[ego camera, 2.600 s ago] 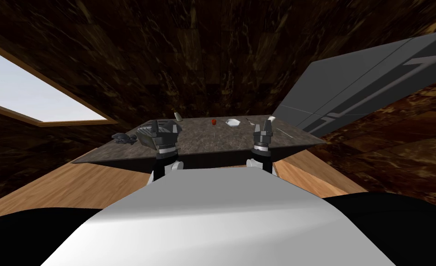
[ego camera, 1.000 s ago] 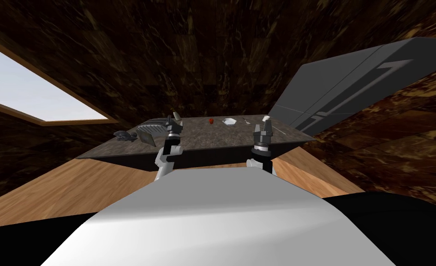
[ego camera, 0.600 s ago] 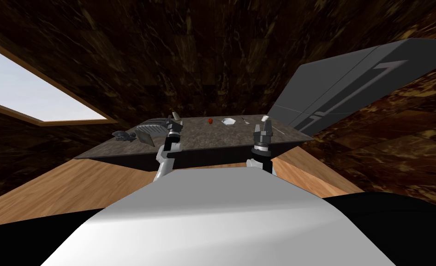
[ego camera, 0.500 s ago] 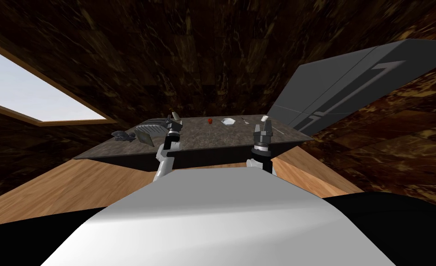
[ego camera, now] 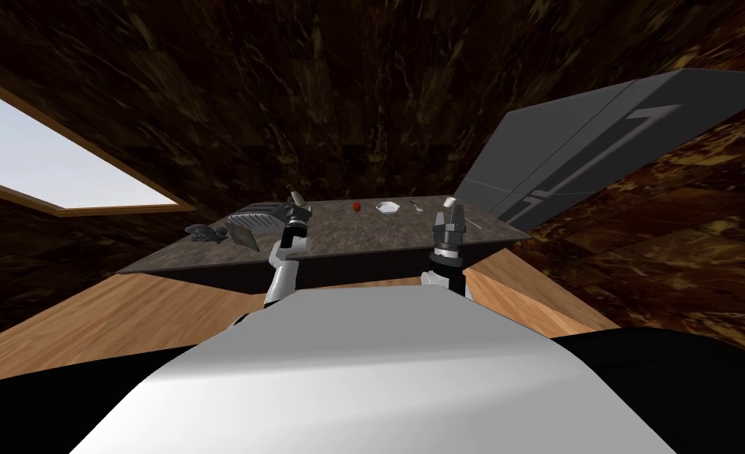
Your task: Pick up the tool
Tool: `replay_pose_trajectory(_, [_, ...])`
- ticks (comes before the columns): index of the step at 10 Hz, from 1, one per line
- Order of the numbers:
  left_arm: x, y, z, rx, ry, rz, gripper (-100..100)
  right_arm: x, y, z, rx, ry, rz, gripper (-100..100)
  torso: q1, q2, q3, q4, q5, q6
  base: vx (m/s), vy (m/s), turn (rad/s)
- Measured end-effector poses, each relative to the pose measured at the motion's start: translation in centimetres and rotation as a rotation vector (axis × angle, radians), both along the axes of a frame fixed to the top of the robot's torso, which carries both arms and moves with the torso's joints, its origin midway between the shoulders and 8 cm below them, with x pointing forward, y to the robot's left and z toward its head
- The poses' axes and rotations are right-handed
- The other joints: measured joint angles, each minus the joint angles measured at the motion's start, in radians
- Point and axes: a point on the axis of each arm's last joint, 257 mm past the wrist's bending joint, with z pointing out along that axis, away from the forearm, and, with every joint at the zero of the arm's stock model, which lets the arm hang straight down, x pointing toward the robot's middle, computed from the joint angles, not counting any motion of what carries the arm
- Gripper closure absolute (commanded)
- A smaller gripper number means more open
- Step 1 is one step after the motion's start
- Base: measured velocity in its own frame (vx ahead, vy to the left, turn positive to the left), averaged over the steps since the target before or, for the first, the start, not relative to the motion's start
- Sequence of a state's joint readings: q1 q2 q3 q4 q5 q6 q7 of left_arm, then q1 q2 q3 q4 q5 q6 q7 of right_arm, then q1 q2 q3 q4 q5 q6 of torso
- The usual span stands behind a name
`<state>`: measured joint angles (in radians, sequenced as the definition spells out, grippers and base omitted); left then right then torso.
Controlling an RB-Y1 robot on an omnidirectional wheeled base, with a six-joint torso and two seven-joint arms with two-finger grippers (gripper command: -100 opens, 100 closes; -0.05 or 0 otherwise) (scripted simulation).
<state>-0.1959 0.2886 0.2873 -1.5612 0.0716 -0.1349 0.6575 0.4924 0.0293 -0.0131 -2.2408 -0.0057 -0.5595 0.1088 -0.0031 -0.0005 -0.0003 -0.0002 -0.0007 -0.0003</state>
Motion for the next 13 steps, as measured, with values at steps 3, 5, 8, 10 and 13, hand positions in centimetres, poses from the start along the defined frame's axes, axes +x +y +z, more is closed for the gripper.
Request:
replay_pose_trajectory(3, [1.3,1.3,-1.5,-0.055,0.041,0.012,-100,0.0,0.0,0.0,0.0,0.0,0.0,0,0.001,0.0,0.0,0.0,0.0,0.0,0.001,-0.048,-0.021])
replay_pose_trajectory(5, [2.5,2.7,-2.0,-0.11,0.068,0.022,-100,0.0,0.0,0.0,0.0,0.0,0.0,0,-0.001,-0.001,0.0,0.0,0.0,0.0,0.008,-0.044,-0.005])
replay_pose_trajectory(8, [3.6,4.1,-3.9,-0.174,0.115,0.037,-100,0.0,0.0,0.0,0.0,0.0,0.0,0,0.001,0.0,0.0,0.0,0.0,0.0,0.005,-0.051,-0.027])
replay_pose_trajectory(10, [4.7,5.1,-5.1,-0.237,0.151,0.049,-100,0.0,0.0,0.0,0.0,0.0,0.0,0,-0.001,0.0,0.0,0.0,0.0,0.0,0.012,-0.063,-0.024])
replay_pose_trajectory(13, [5.7,6.4,-6.8,-0.314,0.201,0.065,-100,0.0,0.0,0.0,0.0,0.0,0.0,0,0.001,0.0,0.0,0.0,0.0,0.0,0.009,-0.046,-0.016])
